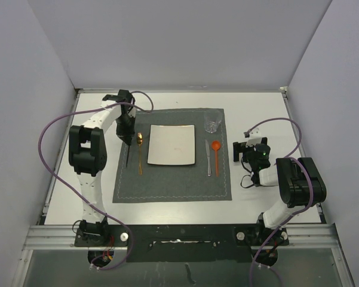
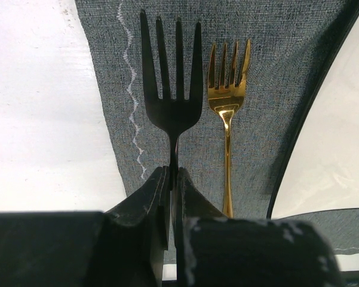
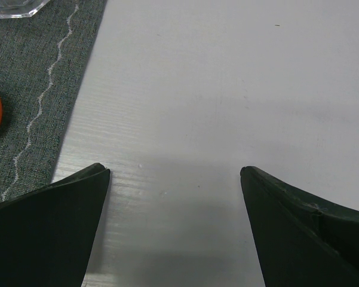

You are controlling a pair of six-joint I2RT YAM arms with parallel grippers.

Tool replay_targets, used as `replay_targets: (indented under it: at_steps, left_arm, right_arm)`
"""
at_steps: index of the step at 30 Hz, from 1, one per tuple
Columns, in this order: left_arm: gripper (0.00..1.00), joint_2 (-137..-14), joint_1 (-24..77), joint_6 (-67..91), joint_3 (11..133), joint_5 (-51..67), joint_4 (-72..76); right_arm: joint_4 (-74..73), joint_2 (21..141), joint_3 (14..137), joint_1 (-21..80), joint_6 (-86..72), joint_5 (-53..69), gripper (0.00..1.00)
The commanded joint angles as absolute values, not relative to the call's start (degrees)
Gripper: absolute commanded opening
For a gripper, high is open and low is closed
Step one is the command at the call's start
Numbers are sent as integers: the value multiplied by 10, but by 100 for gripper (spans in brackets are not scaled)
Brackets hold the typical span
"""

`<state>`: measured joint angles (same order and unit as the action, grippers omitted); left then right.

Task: Set the dinner table for one person
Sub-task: Place the fork on the napkin.

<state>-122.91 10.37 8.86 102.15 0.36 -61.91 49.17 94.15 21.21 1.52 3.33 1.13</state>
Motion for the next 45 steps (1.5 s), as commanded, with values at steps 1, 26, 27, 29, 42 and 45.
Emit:
replay_targets:
  at_steps: [1,26,27,29,42,45]
  left_arm:
    - [0,-1246,106,101,1041,3,-626]
    - [0,-1266,105,114,1012,-1,-621]
    - [0,-1268,105,113,1012,0,-620]
    - [0,-1271,105,112,1013,0,-618]
    - [0,-1287,105,106,1017,4,-613]
    - [0,-1287,105,105,1016,4,-612]
  right_arm:
    - [518,931,227,13,29,15,98]
    - [518,931,227,13,28,15,98]
    - [518,931,227,13,28,15,98]
    - [518,931,227,13,29,16,98]
    - [518,931,227,13,29,15,98]
    - [518,931,228,13,29,15,98]
